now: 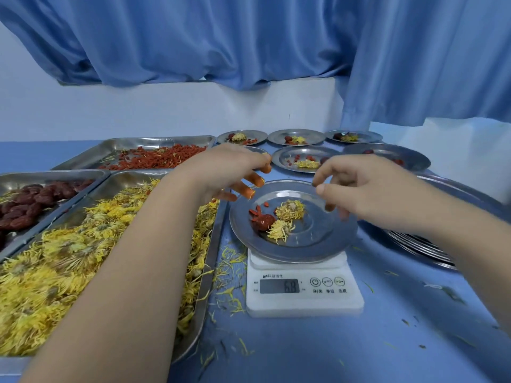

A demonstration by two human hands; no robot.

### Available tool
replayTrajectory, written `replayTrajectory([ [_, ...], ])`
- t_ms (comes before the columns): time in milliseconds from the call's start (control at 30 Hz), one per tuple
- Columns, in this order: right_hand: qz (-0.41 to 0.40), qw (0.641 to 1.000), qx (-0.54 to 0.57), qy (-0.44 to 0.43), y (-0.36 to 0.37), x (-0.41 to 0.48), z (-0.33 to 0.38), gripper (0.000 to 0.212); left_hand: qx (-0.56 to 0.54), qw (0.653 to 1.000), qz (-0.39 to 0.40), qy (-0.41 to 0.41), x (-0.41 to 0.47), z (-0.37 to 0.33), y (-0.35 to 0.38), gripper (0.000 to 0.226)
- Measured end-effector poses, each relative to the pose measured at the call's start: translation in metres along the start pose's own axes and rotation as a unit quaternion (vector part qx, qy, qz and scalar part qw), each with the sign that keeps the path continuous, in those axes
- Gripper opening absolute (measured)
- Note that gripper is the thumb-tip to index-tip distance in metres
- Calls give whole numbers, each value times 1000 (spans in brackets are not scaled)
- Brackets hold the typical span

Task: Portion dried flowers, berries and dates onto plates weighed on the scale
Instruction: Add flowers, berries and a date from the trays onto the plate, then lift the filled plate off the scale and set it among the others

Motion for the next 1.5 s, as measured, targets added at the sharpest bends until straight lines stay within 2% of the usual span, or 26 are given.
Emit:
replayTrajectory([
  [67, -48, 998, 0, 28, 9, -17, -14, 5, 6, 1000, 5, -8, -1, 2, -1, 31],
  [200, -117, 989, -14, 89, 18, -40, -42, 16, 20, 999, 11, -28, 0, 6, -4, 33],
  [300, -102, 984, -23, 142, 19, -44, -50, 17, 11, 999, 25, -39, 2, 9, -5, 36],
  [467, -34, 985, -44, 163, 32, -44, -51, 15, -16, 998, 35, -47, 3, 9, -7, 38],
  [633, -34, 969, 139, 202, 45, -41, -55, 12, -43, 997, 32, -56, 3, 9, -7, 35],
  [833, -85, 925, 313, 199, 34, -40, -55, 11, -111, 993, 29, -31, -1, 3, -9, 32],
  [900, -100, 902, 371, 195, 29, -40, -54, 13, -150, 989, 13, -5, -4, -1, -12, 24],
  [1000, -113, 871, 444, 180, 23, -33, -49, 17, -228, 972, -28, 42, -6, -10, -21, 18],
  [1167, -128, 824, 531, 148, 4, -10, -39, 23, -361, 924, -68, 102, -13, -16, -41, 24],
  [1400, -105, 824, 538, 142, -21, 45, -23, 26, -493, 846, -138, 148, -18, -12, -66, 31],
  [1500, -113, 832, 519, 159, -29, 83, -22, 27, -528, 826, -134, 143, -18, -8, -70, 34],
])
Point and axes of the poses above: each hand's wrist, its own x-axis towards the middle knuckle, its own y-axis out of the palm, z = x × y, the point moved 3 cm from there along x, towards the middle knuckle, and after that the axes turned 7 degrees about -x, right-handed, at the moved point
